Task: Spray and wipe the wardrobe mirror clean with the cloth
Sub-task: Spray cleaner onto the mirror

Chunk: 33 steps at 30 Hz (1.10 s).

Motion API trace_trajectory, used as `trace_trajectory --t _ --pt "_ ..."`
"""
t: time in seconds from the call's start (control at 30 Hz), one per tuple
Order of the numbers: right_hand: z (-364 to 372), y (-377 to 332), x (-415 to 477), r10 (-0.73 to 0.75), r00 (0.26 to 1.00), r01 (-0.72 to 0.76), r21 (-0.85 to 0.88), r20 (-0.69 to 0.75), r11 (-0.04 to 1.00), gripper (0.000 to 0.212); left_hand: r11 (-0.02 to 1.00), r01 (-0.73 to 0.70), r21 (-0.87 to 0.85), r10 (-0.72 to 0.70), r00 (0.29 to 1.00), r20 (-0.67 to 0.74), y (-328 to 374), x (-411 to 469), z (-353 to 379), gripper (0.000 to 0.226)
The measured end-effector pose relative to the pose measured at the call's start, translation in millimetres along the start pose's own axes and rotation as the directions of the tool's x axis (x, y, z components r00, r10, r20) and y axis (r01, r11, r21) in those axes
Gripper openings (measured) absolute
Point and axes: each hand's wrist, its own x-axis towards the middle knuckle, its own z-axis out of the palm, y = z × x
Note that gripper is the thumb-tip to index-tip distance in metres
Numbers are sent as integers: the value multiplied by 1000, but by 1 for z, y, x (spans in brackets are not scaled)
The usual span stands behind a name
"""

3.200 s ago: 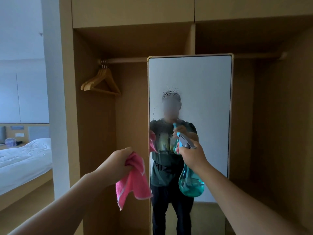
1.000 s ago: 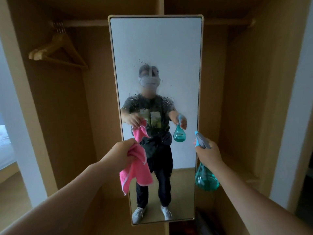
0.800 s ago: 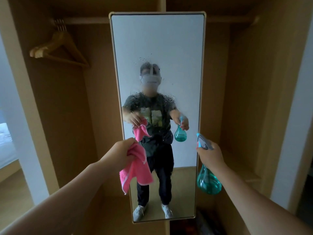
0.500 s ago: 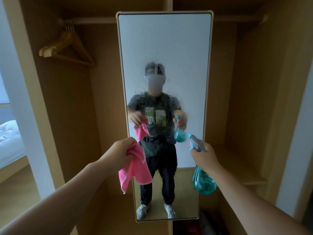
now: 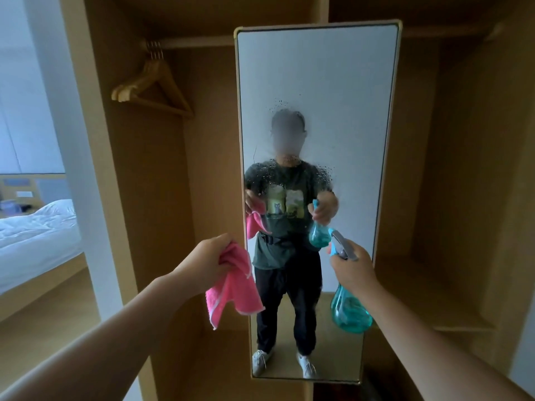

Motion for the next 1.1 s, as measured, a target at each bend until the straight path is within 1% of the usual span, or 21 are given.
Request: trace_trajectory --t 0.07,0.13,0.17,0.23,0.33,0.47,0.6,0.67,0.8,0.87,0.97,1.03,1.1 --pt "0 2 0 -4 1000 4 -7 -25 1000 9 1000 0 22 1 1000 -10 -1 0 -1 25" --pt "3 3 0 -15 999 15 -17 -30 1000 13 999 3 42 -3 1000 -8 -2 -2 -3 27" --pt "3 2 -1 -23 1000 22 -22 -22 999 12 999 4 35 -3 1000 -7 -2 -2 -3 28" --pt "16 -6 -2 -43 998 43 -3 44 999 7 1000 23 21 -22 1000 -21 -9 -12 -11 29" --pt "22 -15 -3 -61 993 59 18 101 998 20 999 24 45 -23 999 -38 -10 -12 -12 27" --pt "33 -22 -4 -64 994 58 65 88 996 26 998 22 55 -19 999 -47 -9 -11 -14 24" --pt "49 -28 -6 -63 989 54 74 136 996 31 999 33 18 -32 998 -46 -16 -19 -21 24" --pt "54 -29 -7 -62 989 53 65 137 996 27 999 43 11 -42 998 -49 -19 -22 -24 26" --pt "59 -28 -8 -28 994 20 79 108 997 10 999 34 -13 -34 998 -47 -22 -27 -27 32" --pt "60 -27 -9 -25 995 16 87 100 996 11 999 34 -17 -34 998 -44 -24 -29 -28 33" --pt "62 -24 -12 -16 990 7 64 143 998 11 999 35 -11 -35 998 -43 -26 -31 -27 32" --pt "65 -19 -17 -2 984 -5 38 179 999 17 999 39 -12 -39 999 -36 -28 -32 -23 32" --pt "71 -14 -21 9 981 -19 48 192 999 23 999 53 -7 -53 998 -24 -30 -34 -17 33"
